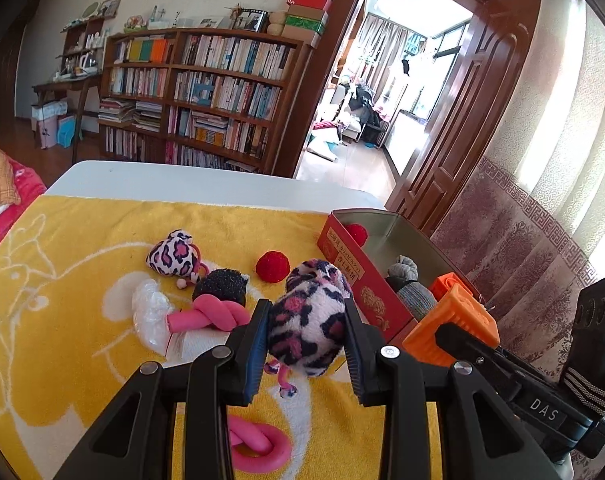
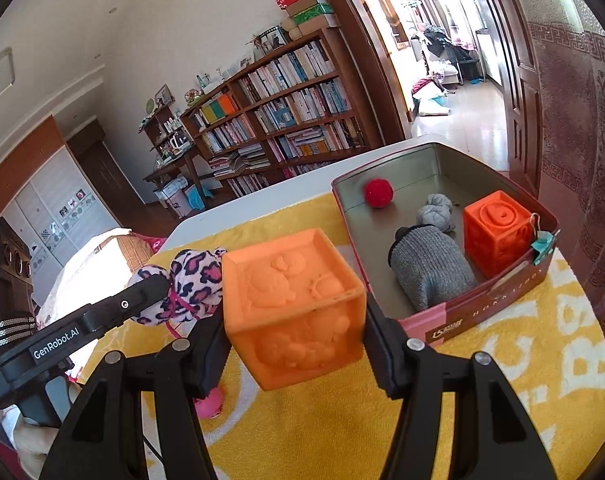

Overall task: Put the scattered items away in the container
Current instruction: 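Lower the orange cube into the tin with the right gripper while the left gripper drops the plush in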

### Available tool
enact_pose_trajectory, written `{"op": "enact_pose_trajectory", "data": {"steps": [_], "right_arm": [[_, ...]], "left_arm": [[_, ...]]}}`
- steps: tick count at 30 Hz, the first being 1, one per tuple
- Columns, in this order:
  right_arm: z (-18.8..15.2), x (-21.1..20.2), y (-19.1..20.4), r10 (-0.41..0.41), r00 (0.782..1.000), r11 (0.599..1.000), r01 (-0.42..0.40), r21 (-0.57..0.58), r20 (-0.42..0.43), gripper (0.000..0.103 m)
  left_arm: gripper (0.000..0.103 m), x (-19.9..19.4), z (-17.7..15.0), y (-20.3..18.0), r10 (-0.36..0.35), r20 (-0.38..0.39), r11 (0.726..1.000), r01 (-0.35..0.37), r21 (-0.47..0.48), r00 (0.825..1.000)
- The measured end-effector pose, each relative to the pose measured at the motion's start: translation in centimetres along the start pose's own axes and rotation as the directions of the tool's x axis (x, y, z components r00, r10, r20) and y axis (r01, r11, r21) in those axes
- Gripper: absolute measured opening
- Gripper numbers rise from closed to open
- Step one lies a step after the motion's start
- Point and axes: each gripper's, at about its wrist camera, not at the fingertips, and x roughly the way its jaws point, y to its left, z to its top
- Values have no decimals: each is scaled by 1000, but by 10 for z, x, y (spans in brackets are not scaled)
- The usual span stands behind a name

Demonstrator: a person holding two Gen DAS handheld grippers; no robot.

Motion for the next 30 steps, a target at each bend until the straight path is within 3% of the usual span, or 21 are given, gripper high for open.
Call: {"op": "enact_pose_trajectory", "data": {"steps": [12, 24, 25, 28, 30], "right_arm": [[71, -44, -33, -168, 983, 986, 167, 18, 72, 63], [131, 8, -67, -253, 966, 968, 252, 15, 59, 64], [134, 14, -71, -249, 967, 969, 248, 19, 55, 64], [138, 26, -81, -256, 966, 967, 255, 30, 35, 66], [137, 24, -84, -257, 965, 966, 255, 35, 53, 69]], "left_arm": [[36, 37, 46, -59, -142, -6, 988, 142, 60, 990], [36, 106, 85, -97, -153, -40, 986, 156, 64, 987], [42, 113, 87, -98, -149, -46, 987, 152, 54, 988], [86, 121, 90, -93, -132, -28, 991, 132, -11, 991], [87, 118, 91, -86, -125, 6, 991, 125, -43, 992]]}}
